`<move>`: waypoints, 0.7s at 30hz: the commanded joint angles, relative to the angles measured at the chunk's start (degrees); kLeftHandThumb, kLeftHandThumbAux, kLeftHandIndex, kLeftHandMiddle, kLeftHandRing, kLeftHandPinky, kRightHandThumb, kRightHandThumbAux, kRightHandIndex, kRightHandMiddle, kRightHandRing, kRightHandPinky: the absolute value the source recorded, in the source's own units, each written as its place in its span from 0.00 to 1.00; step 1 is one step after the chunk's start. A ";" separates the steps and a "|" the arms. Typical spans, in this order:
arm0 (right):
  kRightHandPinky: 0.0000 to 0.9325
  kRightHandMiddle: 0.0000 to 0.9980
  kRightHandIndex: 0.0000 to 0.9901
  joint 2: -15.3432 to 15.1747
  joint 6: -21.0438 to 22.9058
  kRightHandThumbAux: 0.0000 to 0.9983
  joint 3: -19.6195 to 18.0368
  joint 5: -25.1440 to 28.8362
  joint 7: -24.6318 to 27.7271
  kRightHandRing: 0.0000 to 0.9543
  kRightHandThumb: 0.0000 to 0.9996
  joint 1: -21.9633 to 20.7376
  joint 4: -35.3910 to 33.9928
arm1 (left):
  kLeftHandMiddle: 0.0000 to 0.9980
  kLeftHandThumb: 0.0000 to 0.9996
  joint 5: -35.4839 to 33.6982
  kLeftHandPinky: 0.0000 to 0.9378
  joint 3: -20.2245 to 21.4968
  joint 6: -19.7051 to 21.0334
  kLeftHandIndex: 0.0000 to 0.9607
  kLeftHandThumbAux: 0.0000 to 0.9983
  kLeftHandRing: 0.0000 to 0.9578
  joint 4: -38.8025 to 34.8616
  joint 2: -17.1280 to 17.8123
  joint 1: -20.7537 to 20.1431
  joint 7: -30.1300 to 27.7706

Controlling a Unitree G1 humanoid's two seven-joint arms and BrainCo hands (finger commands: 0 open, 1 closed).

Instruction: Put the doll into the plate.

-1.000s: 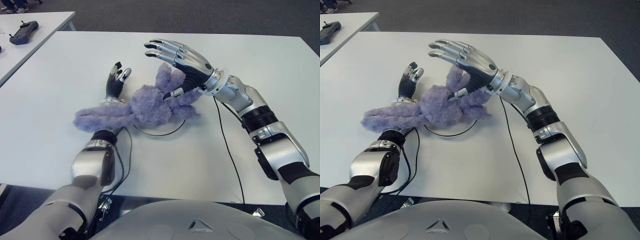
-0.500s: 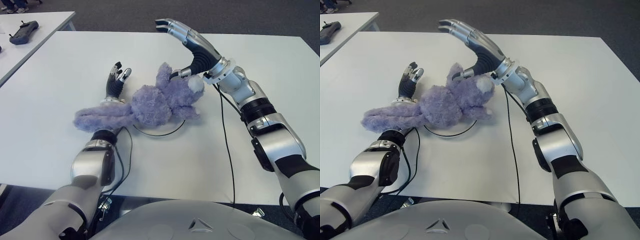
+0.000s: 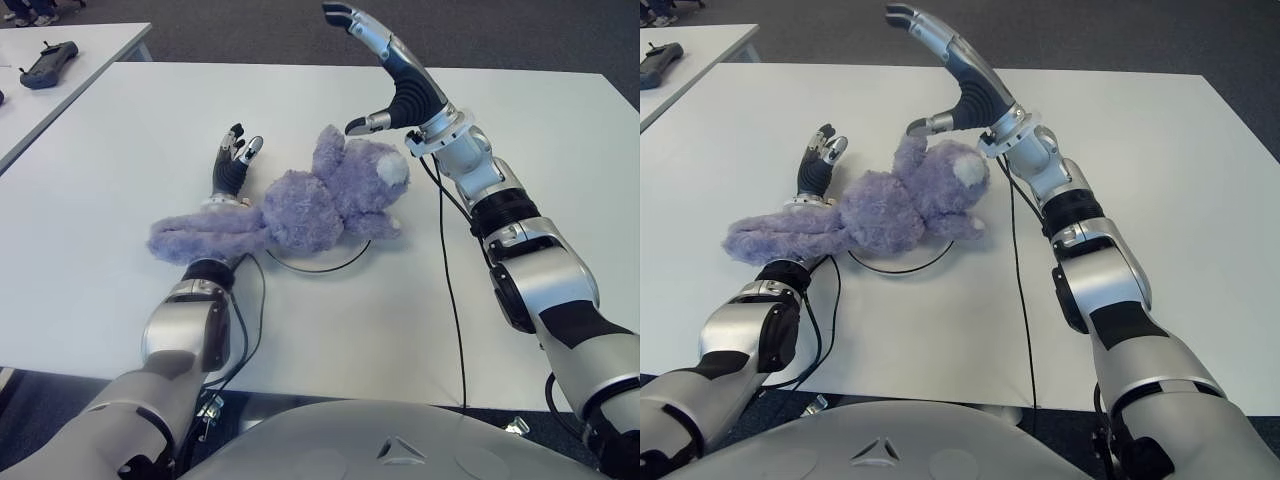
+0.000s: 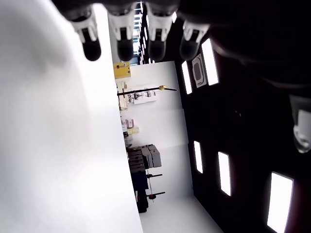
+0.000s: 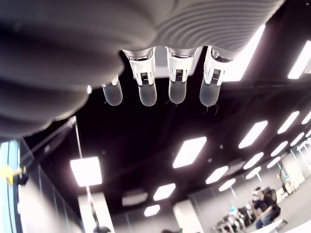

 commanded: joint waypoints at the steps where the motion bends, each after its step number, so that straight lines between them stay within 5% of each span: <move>1: 0.00 0.00 0.00 2.54 -1.24 0.38 -3.66 5.46 2.57 0.00 0.00 -2.98 4.33 | 0.00 0.00 0.99 0.00 -1.16 3.83 0.00 0.38 0.00 10.82 -8.32 13.95 -0.78; 21: 0.00 0.00 0.00 8.76 10.58 0.42 -16.35 19.86 12.43 0.00 0.00 -6.61 14.24 | 0.00 0.00 1.75 0.00 -1.67 3.63 0.00 0.37 0.00 10.88 -8.02 14.21 0.59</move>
